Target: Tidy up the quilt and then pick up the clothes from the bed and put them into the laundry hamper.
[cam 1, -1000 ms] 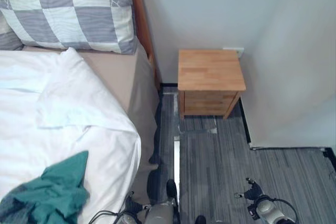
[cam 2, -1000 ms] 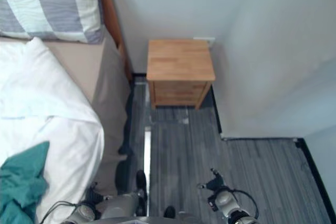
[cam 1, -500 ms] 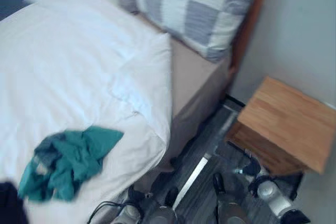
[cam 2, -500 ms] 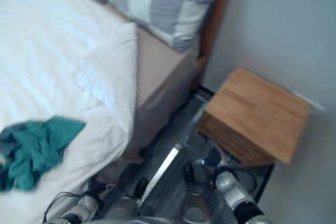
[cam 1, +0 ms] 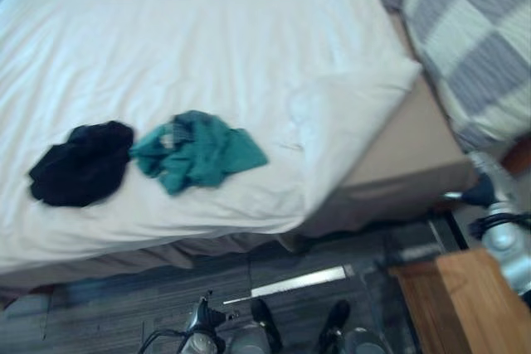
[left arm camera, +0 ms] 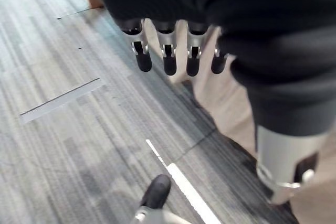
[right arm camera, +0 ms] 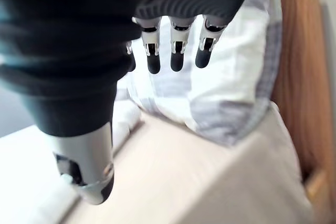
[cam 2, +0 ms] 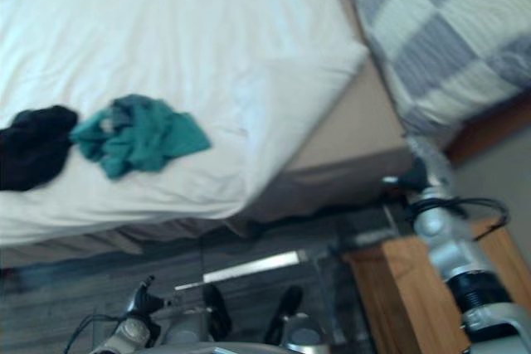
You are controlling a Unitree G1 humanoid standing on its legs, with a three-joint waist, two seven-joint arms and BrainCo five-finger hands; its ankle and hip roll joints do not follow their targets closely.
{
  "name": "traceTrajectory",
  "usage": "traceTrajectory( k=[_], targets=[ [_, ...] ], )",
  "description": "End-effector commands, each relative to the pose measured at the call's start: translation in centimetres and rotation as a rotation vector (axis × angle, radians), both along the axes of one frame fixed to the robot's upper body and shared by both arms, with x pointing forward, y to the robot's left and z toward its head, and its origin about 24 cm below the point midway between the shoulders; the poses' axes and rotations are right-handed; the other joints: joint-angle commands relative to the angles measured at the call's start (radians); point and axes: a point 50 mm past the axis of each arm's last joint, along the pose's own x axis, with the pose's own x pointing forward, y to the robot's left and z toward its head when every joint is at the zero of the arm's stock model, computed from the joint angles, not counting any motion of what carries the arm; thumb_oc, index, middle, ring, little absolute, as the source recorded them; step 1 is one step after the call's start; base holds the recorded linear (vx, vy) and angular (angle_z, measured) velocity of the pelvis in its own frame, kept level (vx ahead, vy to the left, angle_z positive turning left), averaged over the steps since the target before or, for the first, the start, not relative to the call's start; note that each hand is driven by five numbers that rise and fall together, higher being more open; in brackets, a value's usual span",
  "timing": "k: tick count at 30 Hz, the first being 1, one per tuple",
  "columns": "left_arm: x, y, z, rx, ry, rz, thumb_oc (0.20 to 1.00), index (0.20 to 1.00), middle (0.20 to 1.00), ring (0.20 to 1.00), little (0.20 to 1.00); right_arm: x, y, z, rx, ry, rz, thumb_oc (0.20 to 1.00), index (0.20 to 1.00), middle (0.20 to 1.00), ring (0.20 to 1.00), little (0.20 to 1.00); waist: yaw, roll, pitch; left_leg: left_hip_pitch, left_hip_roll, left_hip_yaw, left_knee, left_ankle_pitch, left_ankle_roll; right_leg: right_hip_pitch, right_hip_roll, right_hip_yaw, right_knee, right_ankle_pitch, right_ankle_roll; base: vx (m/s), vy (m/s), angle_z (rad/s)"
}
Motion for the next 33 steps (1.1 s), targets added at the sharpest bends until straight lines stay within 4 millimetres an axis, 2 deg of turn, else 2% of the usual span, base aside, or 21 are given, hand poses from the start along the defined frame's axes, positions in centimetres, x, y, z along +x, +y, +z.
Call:
traceTrajectory(
  k=[1, 2, 3, 4, 6, 8, 10, 13, 16, 17, 18, 21, 22, 24, 25, 28, 30, 31, 32, 33],
  targets=[
    [0.4, 3.7, 1.0, 0.14, 0.023, -0.05, 1.0, 1.0, 1.0, 1.0, 1.0, 2.7, 0.0, 4.9, -0.06, -0.181, -0.033, 1.0, 1.0, 1.0, 1.0, 1.0, -0.009, -0.062, 0.037, 0.064, -0.027, -0.061, -0.061, -0.053, -0.028, -0.195, -0.102, 0.331, 0.243, -0.019, 0.183, -0.22, 0.01, 1.18],
    [0.4, 3.7, 1.0, 0.142, 0.023, -0.045, 1.0, 1.0, 1.0, 1.0, 1.0, 3.4, 0.3, 5.7, -0.068, -0.206, -0.033, 1.0, 1.0, 1.0, 1.0, 1.0, -0.002, -0.061, 0.045, 0.052, -0.021, -0.057, -0.061, -0.034, -0.027, -0.205, -0.096, 0.373, 0.207, -0.009, 0.173, -0.17, -0.009, 0.89],
    [0.4, 3.7, 1.0, 0.141, 0.022, -0.043, 1.0, 1.0, 1.0, 1.0, 1.0, 3.5, 0.3, 5.8, -0.069, -0.207, -0.032, 1.0, 1.0, 1.0, 1.0, 1.0, -0.002, -0.06, 0.046, 0.052, -0.02, -0.055, -0.061, -0.034, -0.027, -0.205, -0.094, 0.374, 0.205, -0.008, 0.172, -0.07, -0.119, 0.71],
    [0.5, 3.8, 1.0, 0.145, 0.019, -0.044, 1.0, 1.0, 1.0, 1.0, 1.0, 3.9, 0.4, 6.5, -0.085, -0.219, -0.033, 1.0, 1.0, 1.0, 1.0, 1.0, 0.004, -0.057, 0.051, 0.05, -0.014, -0.068, -0.064, -0.03, -0.034, -0.196, -0.104, 0.399, 0.156, -0.011, 0.165, 0.02, -0.166, 0.51],
    [1.2, 3.9, 1.3, 0.156, -0.002, -0.051, 1.0, 1.0, 1.0, 1.0, 1.0, 4.2, 0.4, 8.1, -0.11, -0.26, -0.034, 1.0, 1.0, 1.0, 1.0, 1.0, 0.006, -0.052, 0.064, 0.045, -0.005, -0.104, -0.068, -0.03, -0.052, -0.211, -0.149, 0.443, 0.051, 0.024, 0.164, 0.06, -0.26, 0.43],
    [1.3, 4.7, 1.6, 0.174, -0.012, -0.037, 1.0, 1.0, 1.0, 1.0, 1.0, 4.3, 0.0, 9.5, -0.14, -0.284, -0.049, 1.0, 1.0, 1.0, 1.0, 1.0, 0.011, -0.06, 0.074, 0.047, -0.005, -0.129, -0.053, -0.04, -0.063, -0.209, -0.168, 0.486, -0.006, 0.05, 0.175, 0.07, -0.219, 0.61],
    [1.7, 4.9, 1.8, 0.182, -0.037, -0.036, 1.0, 1.0, 1.0, 1.0, 1.0, 5.7, 1.6, 11.3, -0.148, -0.316, 0.006, 1.0, 1.0, 1.0, 1.0, 1.0, 0.029, -0.073, 0.09, 0.015, 0.0, -0.146, -0.019, -0.035, -0.075, -0.211, -0.176, 0.461, -0.048, 0.097, 0.185, 0.01, -0.24, 0.51],
    [1.7, 4.6, 1.8, 0.178, -0.047, -0.031, 1.0, 1.0, 1.0, 1.0, 1.0, 6.2, 2.3, 12.3, -0.167, -0.331, 0.034, 1.0, 1.0, 1.0, 1.0, 1.0, 0.035, -0.063, 0.093, -0.004, 0.013, -0.148, -0.029, -0.011, -0.086, -0.22, -0.162, 0.451, -0.064, 0.109, 0.185, 0.02, -0.144, 0.38],
    [2.8, 3.7, 2.0, 0.167, -0.089, -0.075, 1.0, 1.0, 1.0, 1.0, 1.0, 7.2, 3.4, 13.8, -0.206, -0.342, 0.067, 1.0, 1.0, 1.0, 1.0, 1.0, 0.038, -0.032, 0.118, -0.047, 0.032, -0.157, -0.057, 0.025, -0.101, -0.253, -0.145, 0.436, -0.068, 0.116, 0.182, -0.03, -0.109, 0.16],
    [4.1, 3.2, 2.5, 0.165, -0.136, -0.118, 1.0, 1.0, 1.0, 1.0, 1.0, 8.0, 4.1, 15.1, -0.243, -0.337, 0.086, 1.0, 1.0, 1.0, 1.0, 1.0, 0.043, -0.017, 0.143, -0.079, 0.041, -0.161, -0.069, 0.046, -0.109, -0.283, -0.137, 0.43, -0.063, 0.114, 0.178, -0.03, -0.082, -0.14],
    [4.2, 3.1, 2.5, 0.162, -0.137, -0.116, 1.0, 1.0, 1.0, 1.0, 1.0, 8.1, 4.2, 15.2, -0.245, -0.338, 0.088, 1.0, 1.0, 1.0, 1.0, 1.0, 0.04, -0.014, 0.144, -0.078, 0.042, -0.162, -0.068, 0.044, -0.109, -0.282, -0.137, 0.429, -0.061, 0.111, 0.178, -0.03, -0.089, -0.27],
    [6.0, 2.3, 3.2, 0.153, -0.2, -0.154, 1.0, 1.0, 1.0, 1.0, 1.0, 9.2, 5.3, 17.4, -0.3, -0.343, 0.1, 1.0, 1.0, 1.0, 1.0, 1.0, 0.043, 0.007, 0.183, -0.136, 0.054, -0.164, -0.076, 0.072, -0.121, -0.349, -0.13, 0.422, -0.037, 0.109, 0.17, -0.04, -0.056, -0.04],
    [6.1, 2.2, 3.2, 0.152, -0.2, -0.153, 1.0, 1.0, 1.0, 1.0, 1.0, 9.2, 5.3, 17.4, -0.301, -0.344, 0.101, 1.0, 1.0, 1.0, 1.0, 1.0, 0.042, 0.008, 0.183, -0.137, 0.054, -0.164, -0.075, 0.072, -0.121, -0.35, -0.129, 0.421, -0.036, 0.109, 0.17, -0.02, -0.081, 0.04],
    [7.2, 1.1, 3.5, 0.145, -0.232, -0.195, 1.0, 1.0, 1.0, 1.0, 1.0, 10.1, 6.1, 18.1, -0.318, -0.324, 0.105, 1.0, 1.0, 1.0, 1.0, 1.0, 0.042, 0.026, 0.202, -0.188, 0.061, -0.162, -0.083, 0.09, -0.131, -0.393, -0.123, 0.416, -0.036, 0.113, 0.165, -0.02, -0.076, -0.05],
    [7.4, 0.3, 3.4, 0.136, -0.231, -0.225, 1.0, 1.0, 1.0, 1.0, 1.0, 10.7, 6.6, 17.9, -0.325, -0.284, 0.104, 0.2, 0.2, 0.2, 0.2, 0.2, 0.043, 0.035, 0.206, -0.201, 0.064, -0.163, -0.083, 0.096, -0.135, -0.403, -0.118, 0.416, -0.038, 0.11, 0.161, -0.01, -0.032, 0.0],
    [7.1, -0.3, 3.1, 0.123, -0.216, -0.239, 1.0, 1.0, 1.0, 1.0, 1.0, 11.1, 6.4, 16.9, -0.3, -0.239, 0.087, 0.2, 0.2, 0.2, 0.2, 0.2, 0.044, 0.035, 0.203, -0.2, 0.065, -0.164, -0.083, 0.098, -0.136, -0.405, -0.113, 0.416, -0.034, 0.105, 0.156, 0.03, -0.024, 0.05],
    [6.0, -0.7, 2.4, 0.11, -0.178, -0.228, 1.0, 1.0, 1.0, 1.0, 1.0, 10.8, 4.9, 13.8, -0.222, -0.17, 0.039, 0.2, 0.2, 0.2, 0.2, 0.2, 0.039, 0.026, 0.195, -0.175, 0.066, -0.167, -0.083, 0.097, -0.135, -0.38, -0.105, 0.418, -0.024, 0.091, 0.148, 0.05, -0.033, 0.15],
    [6.0, -0.7, 2.4, 0.111, -0.178, -0.228, 1.0, 1.0, 1.0, 1.0, 1.0, 10.8, 4.9, 13.8, -0.222, -0.17, 0.039, 0.2, 0.2, 0.2, 0.2, 0.2, 0.039, 0.026, 0.195, -0.174, 0.066, -0.167, -0.083, 0.097, -0.135, -0.379, -0.105, 0.418, -0.024, 0.091, 0.148, 0.03, -0.023, 0.15],
    [5.7, -0.6, 2.2, 0.11, -0.165, -0.219, 1.0, 1.0, 1.0, 1.0, 1.0, 10.5, 4.2, 12.6, -0.201, -0.142, 0.024, 0.2, 0.2, 0.2, 0.2, 0.2, 0.036, 0.022, 0.191, -0.163, 0.066, -0.171, -0.083, 0.095, -0.135, -0.367, -0.104, 0.415, -0.024, 0.087, 0.146, 0.05, -0.026, 0.14],
    [5.2, -0.6, 2.0, 0.107, -0.151, -0.207, 1.0, 1.0, 1.0, 1.0, 1.0, 9.7, 2.9, 10.4, -0.161, -0.103, -0.007, 0.2, 0.2, 0.2, 0.2, 0.2, 0.031, 0.017, 0.184, -0.147, 0.067, -0.175, -0.083, 0.091, -0.135, -0.347, -0.103, 0.412, -0.026, 0.083, 0.145, 0.09, -0.056, 0.08]
  ],
)
